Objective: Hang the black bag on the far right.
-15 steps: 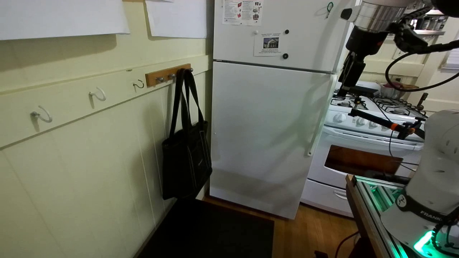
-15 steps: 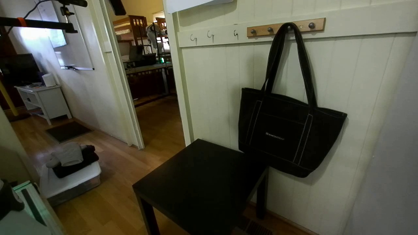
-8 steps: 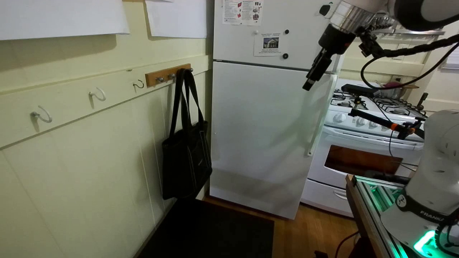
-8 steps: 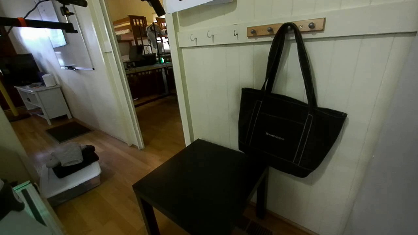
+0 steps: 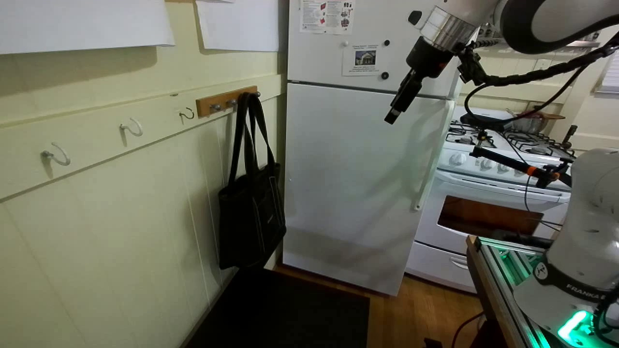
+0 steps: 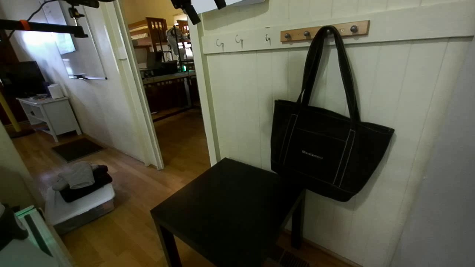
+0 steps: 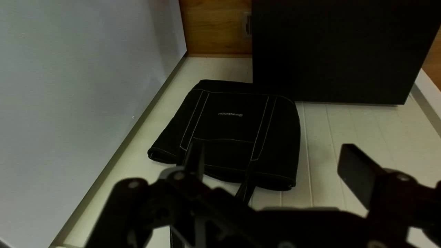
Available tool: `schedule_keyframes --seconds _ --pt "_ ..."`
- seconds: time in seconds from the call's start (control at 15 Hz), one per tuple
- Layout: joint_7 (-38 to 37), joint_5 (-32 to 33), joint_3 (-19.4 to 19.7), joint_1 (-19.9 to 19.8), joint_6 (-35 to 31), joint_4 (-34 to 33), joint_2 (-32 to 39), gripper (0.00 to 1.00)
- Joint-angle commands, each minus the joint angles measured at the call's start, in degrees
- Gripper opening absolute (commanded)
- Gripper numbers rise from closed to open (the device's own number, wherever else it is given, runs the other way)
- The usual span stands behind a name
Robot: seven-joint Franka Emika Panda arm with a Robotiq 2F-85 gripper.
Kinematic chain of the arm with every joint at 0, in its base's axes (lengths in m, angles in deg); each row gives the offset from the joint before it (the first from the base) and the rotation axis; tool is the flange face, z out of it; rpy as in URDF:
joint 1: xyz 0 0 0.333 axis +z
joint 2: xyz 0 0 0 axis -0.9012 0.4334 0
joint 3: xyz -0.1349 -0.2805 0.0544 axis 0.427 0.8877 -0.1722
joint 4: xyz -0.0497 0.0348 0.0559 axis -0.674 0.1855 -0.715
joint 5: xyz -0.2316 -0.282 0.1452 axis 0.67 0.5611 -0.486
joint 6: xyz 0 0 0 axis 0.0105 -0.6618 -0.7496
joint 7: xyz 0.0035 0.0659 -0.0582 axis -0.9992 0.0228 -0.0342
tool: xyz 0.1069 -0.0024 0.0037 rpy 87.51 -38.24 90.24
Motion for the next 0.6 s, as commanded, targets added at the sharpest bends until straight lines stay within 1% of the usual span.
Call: schedule_keyframes --seconds 0.0,0.07,0.13,0.27,0.33,0.47,0.53 --pt "0.3 -0.4 -0.4 -0.4 0.1 -0.1 0.0 1.00" --pt "0.3 -0.4 -0.4 -0.4 0.1 -0.1 0.0 1.00" --pt "-4.6 1.4 -2.1 -3.0 -0.7 -1.0 1.9 1.00" --pt "-11.1 3.4 -4.1 -5.9 -2.4 -2.6 5.7 1.00" --pt "-14.7 5.3 -5.6 -7.8 -3.3 -3.4 7.4 1.00" --pt "-21.0 8.6 -7.9 -10.4 -4.6 -6.3 11.9 1.00" --pt "-23.5 10.0 -8.6 -11.1 -5.2 -7.9 14.1 1.00"
